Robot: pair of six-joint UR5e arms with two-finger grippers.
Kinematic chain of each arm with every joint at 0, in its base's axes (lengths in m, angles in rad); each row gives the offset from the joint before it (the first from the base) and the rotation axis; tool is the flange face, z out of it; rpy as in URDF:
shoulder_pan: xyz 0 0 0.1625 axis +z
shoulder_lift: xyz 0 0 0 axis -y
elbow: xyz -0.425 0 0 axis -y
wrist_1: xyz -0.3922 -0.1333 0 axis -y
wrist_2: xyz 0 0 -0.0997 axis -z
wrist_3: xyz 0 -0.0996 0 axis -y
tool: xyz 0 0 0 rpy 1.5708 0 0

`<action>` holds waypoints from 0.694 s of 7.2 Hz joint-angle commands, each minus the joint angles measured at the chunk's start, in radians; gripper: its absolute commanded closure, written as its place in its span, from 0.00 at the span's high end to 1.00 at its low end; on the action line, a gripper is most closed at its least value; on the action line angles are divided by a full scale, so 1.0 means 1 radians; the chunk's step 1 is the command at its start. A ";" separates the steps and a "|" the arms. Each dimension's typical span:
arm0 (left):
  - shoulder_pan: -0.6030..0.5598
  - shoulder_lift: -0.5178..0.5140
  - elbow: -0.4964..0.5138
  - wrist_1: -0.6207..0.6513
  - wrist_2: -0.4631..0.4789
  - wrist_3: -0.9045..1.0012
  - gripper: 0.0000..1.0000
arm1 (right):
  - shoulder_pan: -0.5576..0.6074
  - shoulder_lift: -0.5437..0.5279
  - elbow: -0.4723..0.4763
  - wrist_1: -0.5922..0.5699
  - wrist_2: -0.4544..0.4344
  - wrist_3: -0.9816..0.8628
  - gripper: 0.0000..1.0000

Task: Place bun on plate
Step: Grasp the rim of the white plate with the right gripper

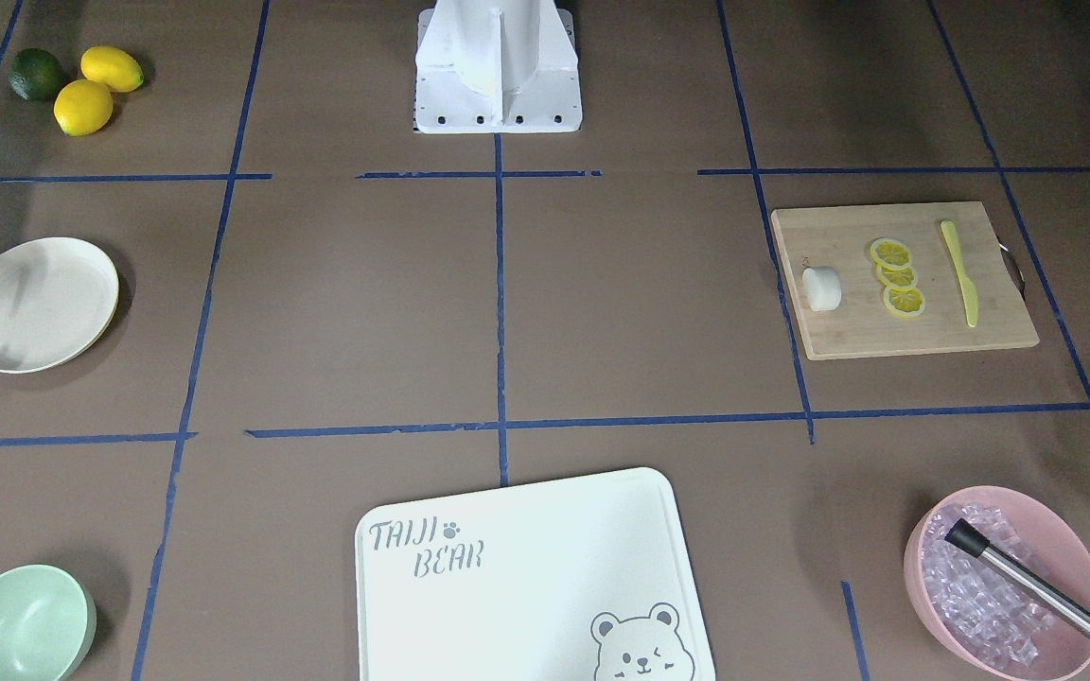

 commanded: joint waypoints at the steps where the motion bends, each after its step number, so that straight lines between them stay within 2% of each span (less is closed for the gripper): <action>1: 0.000 0.000 0.001 -0.001 0.000 0.000 1.00 | -0.030 -0.013 -0.025 0.021 -0.010 0.016 0.81; 2: 0.000 0.000 -0.001 -0.001 0.000 0.000 1.00 | -0.038 -0.013 -0.028 0.021 -0.009 0.016 0.68; 4: 0.000 0.000 -0.001 -0.001 0.000 0.000 1.00 | -0.039 -0.019 -0.031 0.021 -0.009 0.019 0.09; 5: 0.000 0.000 -0.001 -0.001 0.000 0.000 1.00 | -0.039 -0.010 -0.022 0.021 -0.006 0.022 0.02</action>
